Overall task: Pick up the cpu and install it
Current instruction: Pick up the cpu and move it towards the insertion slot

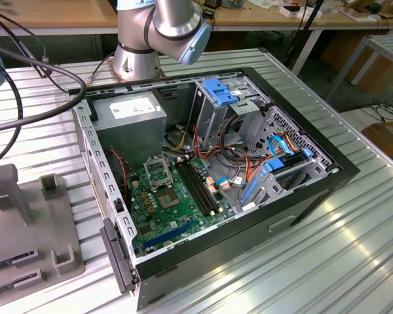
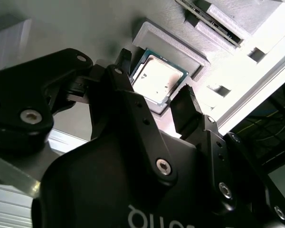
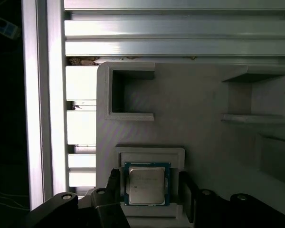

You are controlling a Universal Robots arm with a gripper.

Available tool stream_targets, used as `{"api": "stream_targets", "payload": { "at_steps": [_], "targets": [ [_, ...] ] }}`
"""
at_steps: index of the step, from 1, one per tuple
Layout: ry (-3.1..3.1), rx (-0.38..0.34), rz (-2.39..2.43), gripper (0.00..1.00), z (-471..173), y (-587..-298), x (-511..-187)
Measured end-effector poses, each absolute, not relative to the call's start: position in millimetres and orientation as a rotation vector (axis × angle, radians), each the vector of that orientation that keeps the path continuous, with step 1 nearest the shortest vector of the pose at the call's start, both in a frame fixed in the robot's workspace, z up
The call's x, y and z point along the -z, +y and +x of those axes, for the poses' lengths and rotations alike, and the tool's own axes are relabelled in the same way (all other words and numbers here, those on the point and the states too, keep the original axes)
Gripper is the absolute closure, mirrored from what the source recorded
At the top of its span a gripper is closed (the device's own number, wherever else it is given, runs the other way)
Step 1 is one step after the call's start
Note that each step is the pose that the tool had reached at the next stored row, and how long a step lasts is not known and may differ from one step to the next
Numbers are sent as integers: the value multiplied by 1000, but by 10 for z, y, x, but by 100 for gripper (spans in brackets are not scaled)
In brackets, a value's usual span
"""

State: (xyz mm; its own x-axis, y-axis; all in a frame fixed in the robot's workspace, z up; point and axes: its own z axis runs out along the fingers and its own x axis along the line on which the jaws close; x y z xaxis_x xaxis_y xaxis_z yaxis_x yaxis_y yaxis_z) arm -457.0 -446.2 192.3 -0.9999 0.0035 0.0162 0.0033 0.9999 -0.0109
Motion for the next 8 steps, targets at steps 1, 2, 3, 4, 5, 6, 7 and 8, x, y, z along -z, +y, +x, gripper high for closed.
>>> {"api": "stream_targets", "payload": {
  "at_steps": [1,2,3,4,5,6,7,8],
  "targets": [
    [-3125,-17,-1,39,-4572,-4462,-1923],
    [-3125,-17,8,39,-4575,-4462,-1922],
    [-3125,-17,16,39,-4576,-4462,-1922],
    [-3125,-17,17,39,-4576,-4462,-1922],
    [-3125,-17,17,39,-4576,-4462,-1922],
    [-3125,-17,19,39,-4576,-4462,-1922],
    [-3125,-17,23,39,-4576,-4462,-1923],
    [-3125,-17,26,39,-4576,-4462,-1922]
  ]
}}
